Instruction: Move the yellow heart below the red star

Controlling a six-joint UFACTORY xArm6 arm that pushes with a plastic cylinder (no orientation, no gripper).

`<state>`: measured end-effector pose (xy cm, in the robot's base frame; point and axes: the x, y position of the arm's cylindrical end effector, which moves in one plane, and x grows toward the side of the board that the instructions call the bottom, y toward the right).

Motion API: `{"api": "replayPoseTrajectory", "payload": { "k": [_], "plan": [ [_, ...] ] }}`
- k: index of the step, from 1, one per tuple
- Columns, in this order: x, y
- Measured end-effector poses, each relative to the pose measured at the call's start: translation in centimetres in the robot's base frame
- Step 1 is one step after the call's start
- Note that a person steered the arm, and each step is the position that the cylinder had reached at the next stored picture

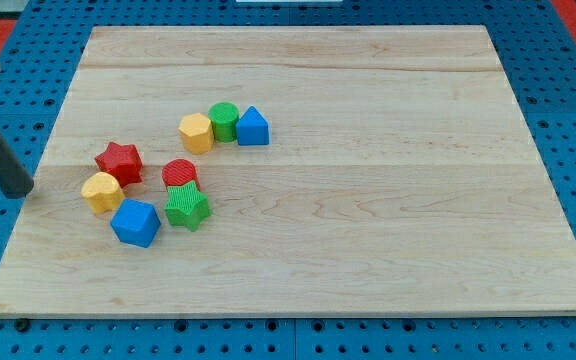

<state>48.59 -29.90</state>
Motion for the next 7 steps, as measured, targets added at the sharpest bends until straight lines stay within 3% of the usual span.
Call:
{"api": "replayPoseTrajectory", "payload": {
  "k": [1, 3, 5, 7],
  "plan": [
    [0.9, 0.0],
    [8.6, 3.0],
    [8.7, 16.6],
    [8.7, 24.1]
  ]
}}
